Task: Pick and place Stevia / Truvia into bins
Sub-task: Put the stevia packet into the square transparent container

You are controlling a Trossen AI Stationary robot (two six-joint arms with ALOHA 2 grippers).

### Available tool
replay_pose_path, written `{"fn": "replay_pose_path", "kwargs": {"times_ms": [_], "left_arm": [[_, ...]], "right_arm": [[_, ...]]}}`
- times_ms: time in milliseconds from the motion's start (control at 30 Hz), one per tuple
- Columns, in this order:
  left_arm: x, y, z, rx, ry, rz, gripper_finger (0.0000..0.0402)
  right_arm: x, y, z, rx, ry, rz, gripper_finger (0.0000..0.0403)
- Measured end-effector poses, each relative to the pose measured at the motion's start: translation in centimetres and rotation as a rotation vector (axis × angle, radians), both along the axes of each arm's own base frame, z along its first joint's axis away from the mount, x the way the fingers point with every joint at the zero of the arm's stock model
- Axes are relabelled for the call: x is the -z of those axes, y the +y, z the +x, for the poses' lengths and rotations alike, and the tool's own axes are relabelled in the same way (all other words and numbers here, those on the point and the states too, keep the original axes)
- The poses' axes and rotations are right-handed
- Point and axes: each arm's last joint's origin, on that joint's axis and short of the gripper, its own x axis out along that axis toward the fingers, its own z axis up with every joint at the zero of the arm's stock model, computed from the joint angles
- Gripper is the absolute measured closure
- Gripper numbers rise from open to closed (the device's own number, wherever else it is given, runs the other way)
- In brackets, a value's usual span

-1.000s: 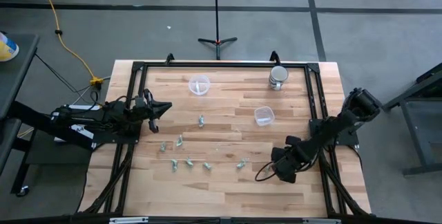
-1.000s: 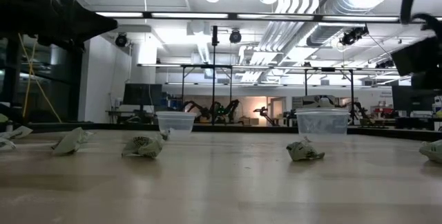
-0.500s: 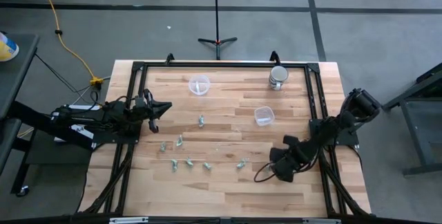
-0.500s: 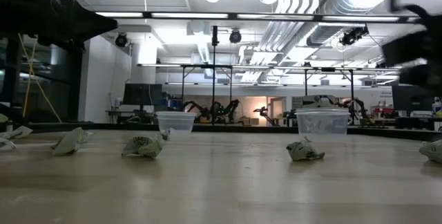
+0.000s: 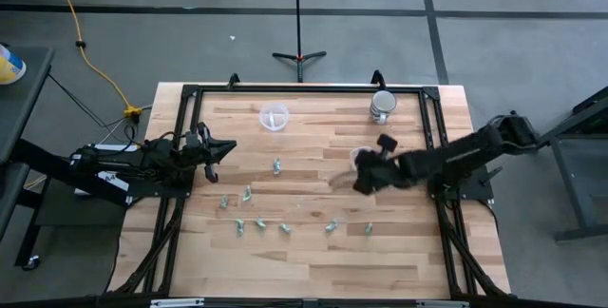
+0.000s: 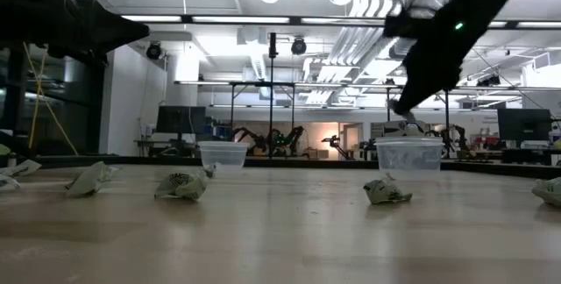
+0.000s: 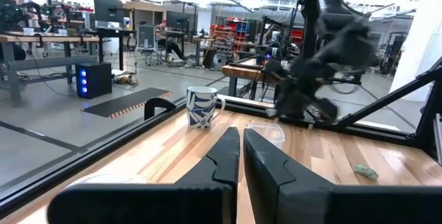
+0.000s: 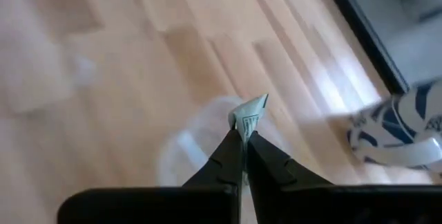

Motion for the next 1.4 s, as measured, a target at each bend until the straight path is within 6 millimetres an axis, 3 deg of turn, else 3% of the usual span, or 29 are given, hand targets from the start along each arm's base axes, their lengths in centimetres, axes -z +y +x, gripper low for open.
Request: {"fn": "replay_pose_path", "kwargs": {"times_ms": [133,300,433,633,733,833,967,1167,1400], "left_arm": [[0.0,0.0,0.0,0.0,0.001,0.0,0.0346],[0.1,0.0,0.0,0.0,0.011,0.0,0.0346],[0.4,0.0,0.0,0.001,0.038,-0.004,0.0346],[0.5,0.0,0.0,0.002,0.049,-0.006,0.0346],[0.5,0.0,0.0,0.002,0.049,-0.006,0.0346],[0.5,0.0,0.0,0.002,0.049,-0.006,0.0346],[0.5,0.0,0.0,0.002,0.049,-0.006,0.0346],[0.5,0.0,0.0,0.002,0.048,-0.006,0.0346],[0.4,0.0,0.0,-0.003,0.044,-0.004,0.0346]], "right_arm": [[0.3,-2.4,0.2,0.015,0.047,0.107,0.0396],[0.4,-3.5,0.4,0.005,0.048,0.228,0.039],[0.4,-3.7,0.4,-0.002,0.055,0.218,0.0346],[0.1,-3.5,0.6,-0.05,0.024,0.268,0.0249],[-0.7,-2.0,1.6,-0.269,-0.073,0.404,0.0217],[-1.6,1.3,2.5,-0.562,-0.167,0.475,0.0211],[-1.5,5.6,1.7,-0.791,-0.115,0.535,0.022],[0.2,9.4,-0.8,-0.772,0.073,0.485,0.0231],[2.7,11.9,-1.4,-0.742,0.183,0.506,0.0227]]}}
